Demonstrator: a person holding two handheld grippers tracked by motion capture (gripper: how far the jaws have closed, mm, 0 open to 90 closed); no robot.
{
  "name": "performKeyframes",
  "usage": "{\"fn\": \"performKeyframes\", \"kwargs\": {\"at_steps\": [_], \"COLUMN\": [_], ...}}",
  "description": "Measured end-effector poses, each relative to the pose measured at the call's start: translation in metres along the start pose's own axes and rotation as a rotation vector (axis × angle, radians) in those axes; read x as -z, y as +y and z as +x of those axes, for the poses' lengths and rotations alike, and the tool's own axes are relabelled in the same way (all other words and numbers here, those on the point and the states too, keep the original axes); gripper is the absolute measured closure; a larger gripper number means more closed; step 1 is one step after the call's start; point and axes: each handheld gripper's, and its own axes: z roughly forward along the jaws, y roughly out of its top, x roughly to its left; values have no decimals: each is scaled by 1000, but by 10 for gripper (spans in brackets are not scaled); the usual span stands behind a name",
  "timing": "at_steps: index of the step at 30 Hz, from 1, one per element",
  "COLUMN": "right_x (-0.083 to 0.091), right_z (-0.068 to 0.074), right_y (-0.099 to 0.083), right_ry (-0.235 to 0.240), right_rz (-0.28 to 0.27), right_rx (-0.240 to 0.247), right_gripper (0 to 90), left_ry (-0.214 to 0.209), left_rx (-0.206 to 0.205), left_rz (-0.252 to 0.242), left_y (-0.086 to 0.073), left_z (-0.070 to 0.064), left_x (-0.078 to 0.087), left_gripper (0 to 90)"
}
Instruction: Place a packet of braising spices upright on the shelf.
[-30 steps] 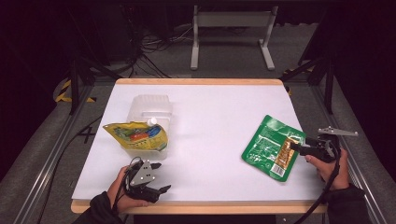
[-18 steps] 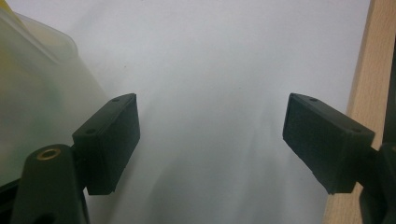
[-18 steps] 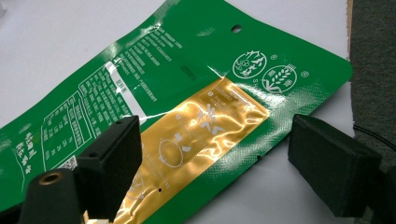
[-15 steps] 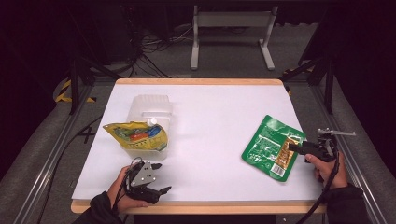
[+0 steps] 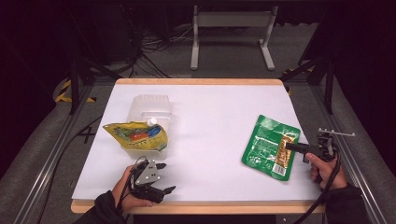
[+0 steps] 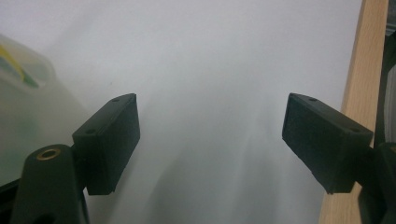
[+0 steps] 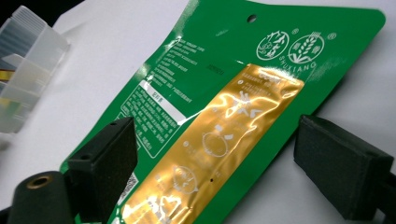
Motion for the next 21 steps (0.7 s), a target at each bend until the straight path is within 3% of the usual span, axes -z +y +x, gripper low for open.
{"fn": "performKeyframes", "kwargs": {"at_steps": [1, 4, 9, 10, 12, 19, 21], "right_x": [-2, -11, -21, -21, -27, -41, -42], "right_z": [1, 11, 20, 20, 24, 46, 54], "right_y": [-1, -4, -8, -8, -11, -16, -17], "right_ry": [43, 62, 80, 80, 89, 87, 79], "right_rz": [17, 58, 104, 104, 128, 116, 105], "right_rx": [-9, 34, 66, 66, 97, 183, 233], "right_gripper": [178, 270, 612, 612, 739, 894, 900], "left_ry": [1, -29, -51, -51, -58, -80, -95], "left_rx": [-3, -21, -45, -45, -37, -8, 4], "left_rz": [0, 14, 31, 31, 31, 30, 26], "left_y": [2, 15, 25, 25, 29, 42, 47], "left_z": [-1, -6, -11, -11, -11, -8, -7], "left_x": [-2, -18, -31, -31, -38, -54, -59], "left_gripper": [203, 216, 219, 221, 222, 232, 232]}}
